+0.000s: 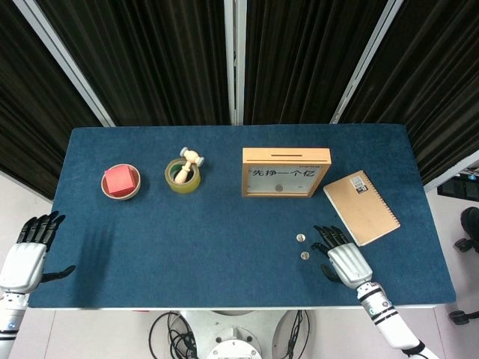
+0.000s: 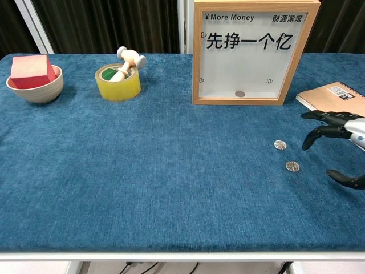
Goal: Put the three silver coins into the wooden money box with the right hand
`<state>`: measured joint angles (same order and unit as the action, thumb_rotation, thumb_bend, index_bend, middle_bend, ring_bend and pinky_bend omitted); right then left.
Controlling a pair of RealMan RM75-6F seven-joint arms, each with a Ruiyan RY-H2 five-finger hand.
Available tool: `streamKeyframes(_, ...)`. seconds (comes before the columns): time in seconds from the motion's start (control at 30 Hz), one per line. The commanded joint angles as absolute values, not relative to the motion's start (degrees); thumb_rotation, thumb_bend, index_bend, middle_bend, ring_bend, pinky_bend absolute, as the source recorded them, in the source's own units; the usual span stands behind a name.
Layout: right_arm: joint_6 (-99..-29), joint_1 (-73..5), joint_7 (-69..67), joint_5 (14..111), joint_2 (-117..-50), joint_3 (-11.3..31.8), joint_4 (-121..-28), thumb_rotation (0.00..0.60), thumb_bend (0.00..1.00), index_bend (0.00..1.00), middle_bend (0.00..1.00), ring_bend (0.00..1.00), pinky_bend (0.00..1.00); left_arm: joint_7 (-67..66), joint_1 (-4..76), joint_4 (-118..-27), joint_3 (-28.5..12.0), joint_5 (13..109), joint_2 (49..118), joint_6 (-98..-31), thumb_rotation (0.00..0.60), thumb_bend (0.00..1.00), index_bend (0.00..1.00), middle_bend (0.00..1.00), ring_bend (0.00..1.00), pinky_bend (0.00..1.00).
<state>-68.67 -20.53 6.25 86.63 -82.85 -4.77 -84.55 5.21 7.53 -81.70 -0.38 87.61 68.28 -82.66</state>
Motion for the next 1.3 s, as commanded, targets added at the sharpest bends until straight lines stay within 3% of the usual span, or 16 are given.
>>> streamKeyframes(0.03,-68.2,-20.6,6.6,86.5,-83.6,-4.4,-84.1,0.6,0.34,0.32,0.0,0.0,0.0,5.5,7.5,-81.4,-0.4,87.6,68.4,-82.6,0.553,0.03,0.01,0.0,0.0,0.0)
streamKeyframes(0.83,-67.4,-19.2,4.2,86.5,-88.5,-3.3,-79.5,0.6,0.35,0.34,0.0,0.0,0.0,5.9,7.6,-81.0,-0.4,87.9,68.5,-82.5,0.555,0.03,0.01,0.0,0.0,0.0)
streamKeyframes(0.97,-67.2,-19.3,4.9,86.7,-88.6,-3.1,-79.7,0.6,0.36,0.34,0.0,0.0,0.0,5.7,7.7,-81.2,-0.4,87.9,68.4,-82.3,0.596,0.03,0.01,0.0,0.0,0.0)
streamKeyframes(1.3,-66.7,-19.4,5.7,86.5,-89.6,-2.7,-78.9,0.6,0.38,0.35,0.0,0.0,0.0,5.8,7.7,-81.2,-0.5,87.8,68.3,-82.4,0.595,0.03,0.01,0.0,0.0,0.0)
